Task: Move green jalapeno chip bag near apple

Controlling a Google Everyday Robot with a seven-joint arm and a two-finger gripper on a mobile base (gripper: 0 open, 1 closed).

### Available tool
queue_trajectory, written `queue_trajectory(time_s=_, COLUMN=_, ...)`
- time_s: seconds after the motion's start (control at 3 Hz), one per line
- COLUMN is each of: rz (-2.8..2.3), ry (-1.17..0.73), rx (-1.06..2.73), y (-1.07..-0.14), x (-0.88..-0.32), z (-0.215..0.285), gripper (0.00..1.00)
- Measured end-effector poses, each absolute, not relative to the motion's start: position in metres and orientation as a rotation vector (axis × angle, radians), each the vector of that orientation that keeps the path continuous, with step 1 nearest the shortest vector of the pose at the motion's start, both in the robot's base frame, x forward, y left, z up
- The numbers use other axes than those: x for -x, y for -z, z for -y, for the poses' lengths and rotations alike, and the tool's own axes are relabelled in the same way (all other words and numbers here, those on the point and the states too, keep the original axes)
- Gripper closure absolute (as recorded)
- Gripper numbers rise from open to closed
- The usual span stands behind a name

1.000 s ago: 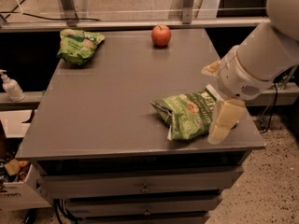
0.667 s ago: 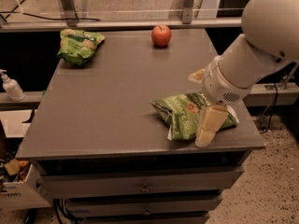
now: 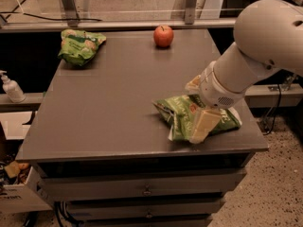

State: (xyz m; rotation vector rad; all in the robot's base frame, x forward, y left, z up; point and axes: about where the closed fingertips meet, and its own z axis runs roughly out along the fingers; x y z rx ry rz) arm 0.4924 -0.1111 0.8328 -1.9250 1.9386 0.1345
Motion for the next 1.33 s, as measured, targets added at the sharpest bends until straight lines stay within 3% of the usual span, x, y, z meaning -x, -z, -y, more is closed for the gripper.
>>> queue_trajectory(time_s=1.0, rz=-2.012, ry=-0.116, rx=1.884, y=-0.847, x=-0.496, z=0.113, gripper=0.88)
queue_trajectory(time_s=1.33, rz=-1.986, ry=-0.114, rx=1.818, y=-0.902, x=-0.511, z=0.095, gripper=1.0)
